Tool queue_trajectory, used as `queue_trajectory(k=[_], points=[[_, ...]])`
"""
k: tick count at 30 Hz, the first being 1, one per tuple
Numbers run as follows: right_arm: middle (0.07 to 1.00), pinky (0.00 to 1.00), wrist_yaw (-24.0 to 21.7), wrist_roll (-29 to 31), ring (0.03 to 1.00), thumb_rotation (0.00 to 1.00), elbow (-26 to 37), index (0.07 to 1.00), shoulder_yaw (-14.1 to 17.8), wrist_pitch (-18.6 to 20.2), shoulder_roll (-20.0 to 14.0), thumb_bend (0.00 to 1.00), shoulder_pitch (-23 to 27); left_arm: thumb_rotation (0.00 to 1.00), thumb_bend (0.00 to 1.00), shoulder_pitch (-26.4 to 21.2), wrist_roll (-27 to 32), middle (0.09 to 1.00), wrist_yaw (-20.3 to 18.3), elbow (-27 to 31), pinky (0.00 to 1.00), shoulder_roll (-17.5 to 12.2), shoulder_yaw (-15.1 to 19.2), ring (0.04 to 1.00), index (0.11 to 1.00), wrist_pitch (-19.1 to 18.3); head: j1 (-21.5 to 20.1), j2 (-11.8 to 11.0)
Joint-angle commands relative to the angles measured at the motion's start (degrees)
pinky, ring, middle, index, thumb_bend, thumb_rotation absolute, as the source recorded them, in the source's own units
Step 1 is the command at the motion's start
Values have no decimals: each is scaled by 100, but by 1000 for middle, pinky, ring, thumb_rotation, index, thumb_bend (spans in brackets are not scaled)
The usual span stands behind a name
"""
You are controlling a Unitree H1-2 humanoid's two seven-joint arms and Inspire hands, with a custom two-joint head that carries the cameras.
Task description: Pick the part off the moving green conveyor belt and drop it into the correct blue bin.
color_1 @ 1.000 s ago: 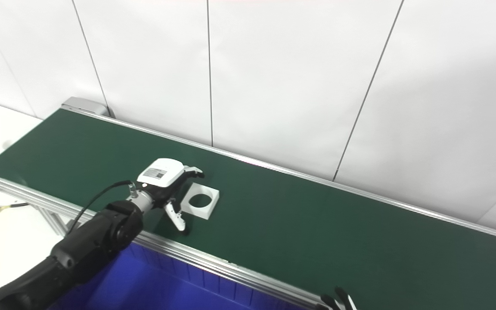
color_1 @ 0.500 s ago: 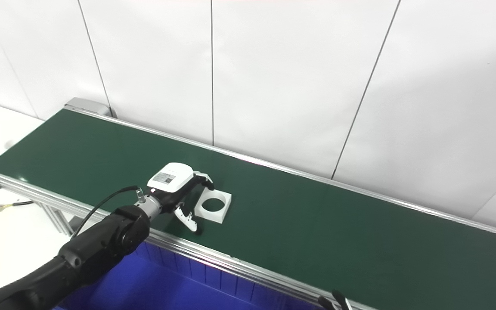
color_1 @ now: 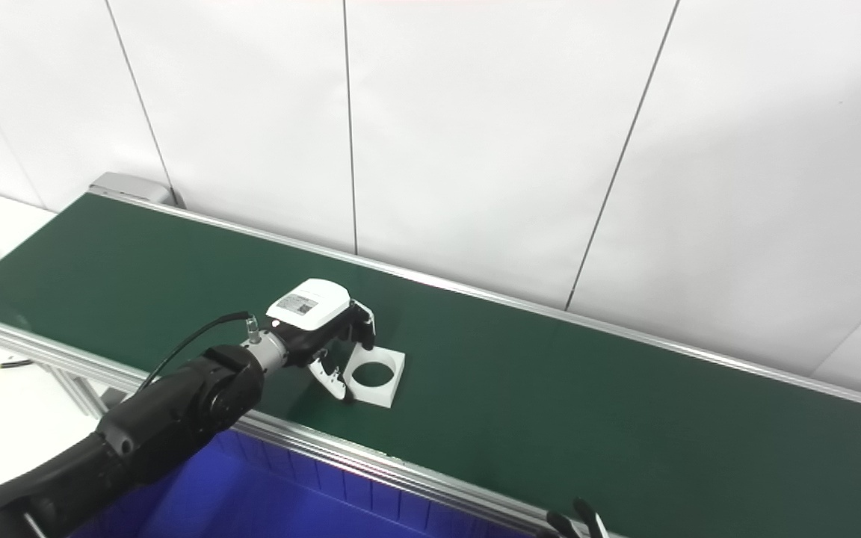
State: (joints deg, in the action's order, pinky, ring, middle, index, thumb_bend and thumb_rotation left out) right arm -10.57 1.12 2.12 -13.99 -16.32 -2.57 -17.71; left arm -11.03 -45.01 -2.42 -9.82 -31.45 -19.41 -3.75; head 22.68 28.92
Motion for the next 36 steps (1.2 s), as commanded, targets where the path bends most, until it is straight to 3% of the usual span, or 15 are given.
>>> queue_trajectory(k=[1, 7, 9, 12, 17, 24, 27, 36], points=[[839, 690, -14, 5, 786, 558, 174, 935, -24, -354, 48, 675, 16, 0, 515, 237, -158, 459, -429, -84, 590, -203, -115, 522, 516, -173, -4, 7], [838, 689, -11, 29, 784, 531, 205, 932, -23, -315, 68, 669, -2, 0, 518, 310, -90, 483, -343, 112, 628, -242, 4, 548, 498, -120, -62, 35], [840, 692, -19, 45, 787, 538, 224, 933, -22, -301, 60, 674, -10, 0, 517, 350, -99, 456, -348, 268, 550, -254, 52, 504, 511, -153, -62, 45], [840, 690, -28, 59, 786, 536, 228, 933, -17, -307, 50, 675, -14, 0, 518, 413, -14, 465, -428, 531, 559, -261, 178, 509, 507, -157, -57, 57], [840, 688, -35, 61, 783, 540, 229, 932, -9, -317, 26, 674, -28, 0, 517, 608, 12, 495, -642, 1298, 595, -236, 503, 543, 489, -332, -73, 84], [839, 683, -34, 59, 782, 533, 274, 927, 2, -255, -3, 675, -33, 0, 516, 843, -17, 432, -804, 2315, 551, -203, 935, 488, 515, -431, -76, 102], [836, 680, -29, 46, 778, 524, 280, 926, 4, -243, -8, 670, -30, 0, 517, 910, -82, 438, -961, 2720, 578, -198, 1096, 504, 512, -512, -76, 96], [841, 688, -42, 42, 783, 531, 271, 926, 3, -253, -22, 665, -19, 0, 515, 1062, -167, 457, -1272, 3491, 613, -165, 1495, 524, 516, -537, -70, 104]])
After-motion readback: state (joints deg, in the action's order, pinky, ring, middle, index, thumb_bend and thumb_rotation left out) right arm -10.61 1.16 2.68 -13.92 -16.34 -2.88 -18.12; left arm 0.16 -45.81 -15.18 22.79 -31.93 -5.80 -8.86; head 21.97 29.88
